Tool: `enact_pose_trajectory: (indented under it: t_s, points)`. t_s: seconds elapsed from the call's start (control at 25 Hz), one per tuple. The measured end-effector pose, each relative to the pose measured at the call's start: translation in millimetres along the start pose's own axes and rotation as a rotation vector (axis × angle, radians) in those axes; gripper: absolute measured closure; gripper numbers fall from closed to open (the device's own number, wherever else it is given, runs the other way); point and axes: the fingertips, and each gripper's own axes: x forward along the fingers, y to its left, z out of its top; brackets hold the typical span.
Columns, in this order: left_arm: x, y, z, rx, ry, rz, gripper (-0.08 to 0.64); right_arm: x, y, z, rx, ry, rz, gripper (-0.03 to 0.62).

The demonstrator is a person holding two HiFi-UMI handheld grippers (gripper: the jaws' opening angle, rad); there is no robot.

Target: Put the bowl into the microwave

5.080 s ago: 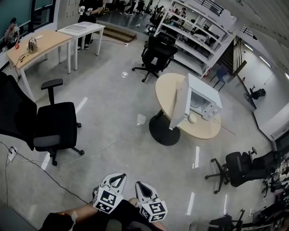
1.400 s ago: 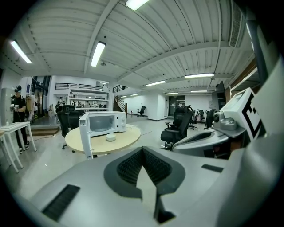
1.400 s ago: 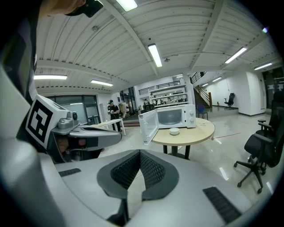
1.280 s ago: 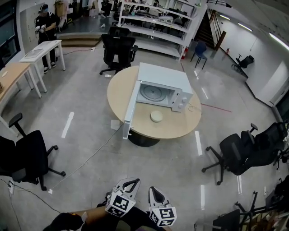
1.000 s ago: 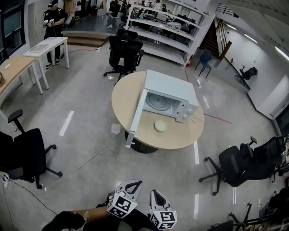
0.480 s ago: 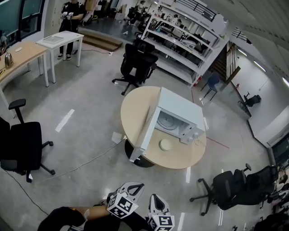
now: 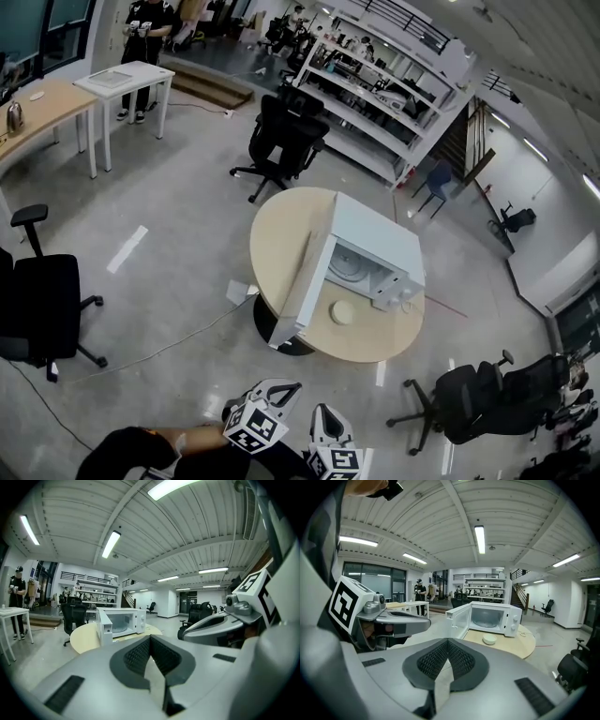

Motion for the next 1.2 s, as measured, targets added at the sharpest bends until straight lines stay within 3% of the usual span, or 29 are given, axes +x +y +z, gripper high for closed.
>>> enact_pose_trajectory:
  t_s: [0.56, 1.2]
  points:
    - [-11.4, 17.9, -6.7, -0.012, 0.003, 0.016, 0.512, 12.6, 21.1, -2.6, -0.006, 0.022, 0.033, 0.577]
    - [31.4, 5.3, -15.5, -0.043, 0.065, 0.048, 0.512, 24.9, -22.4, -11.8, 0.022, 0.06, 0.069, 0.577]
